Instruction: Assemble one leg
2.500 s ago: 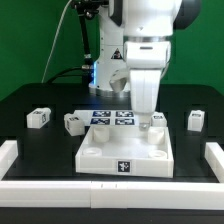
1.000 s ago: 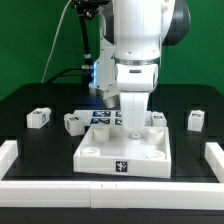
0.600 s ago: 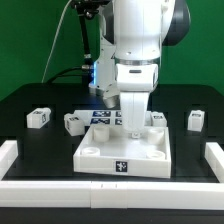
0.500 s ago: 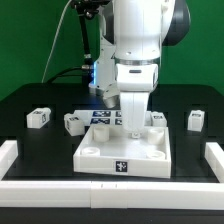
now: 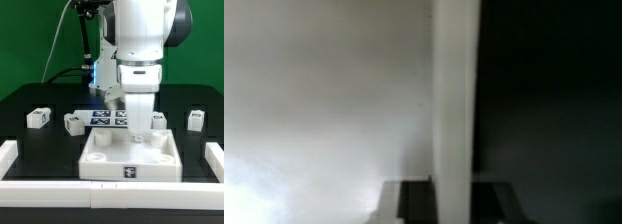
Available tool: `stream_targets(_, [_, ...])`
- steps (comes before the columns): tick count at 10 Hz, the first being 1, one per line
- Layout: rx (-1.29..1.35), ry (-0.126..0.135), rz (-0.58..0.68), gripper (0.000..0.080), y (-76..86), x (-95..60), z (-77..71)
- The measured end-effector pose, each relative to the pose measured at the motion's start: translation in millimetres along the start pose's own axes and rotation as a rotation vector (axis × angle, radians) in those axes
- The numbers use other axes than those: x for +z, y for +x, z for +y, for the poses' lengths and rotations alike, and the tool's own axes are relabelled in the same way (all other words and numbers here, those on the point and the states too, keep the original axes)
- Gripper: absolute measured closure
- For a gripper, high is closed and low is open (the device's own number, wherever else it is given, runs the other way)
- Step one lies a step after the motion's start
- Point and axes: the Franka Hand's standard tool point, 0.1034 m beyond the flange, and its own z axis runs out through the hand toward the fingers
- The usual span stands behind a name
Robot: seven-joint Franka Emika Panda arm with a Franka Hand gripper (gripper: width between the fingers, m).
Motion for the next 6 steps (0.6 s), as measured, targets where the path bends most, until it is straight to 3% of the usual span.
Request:
stream_targets(5, [-0.009,-0.027,0.007,0.0741,32.3,-0.6,33.0])
stream_targets(6, [0.015,-0.021,0.004,0.0741,38.5,-0.6,38.4])
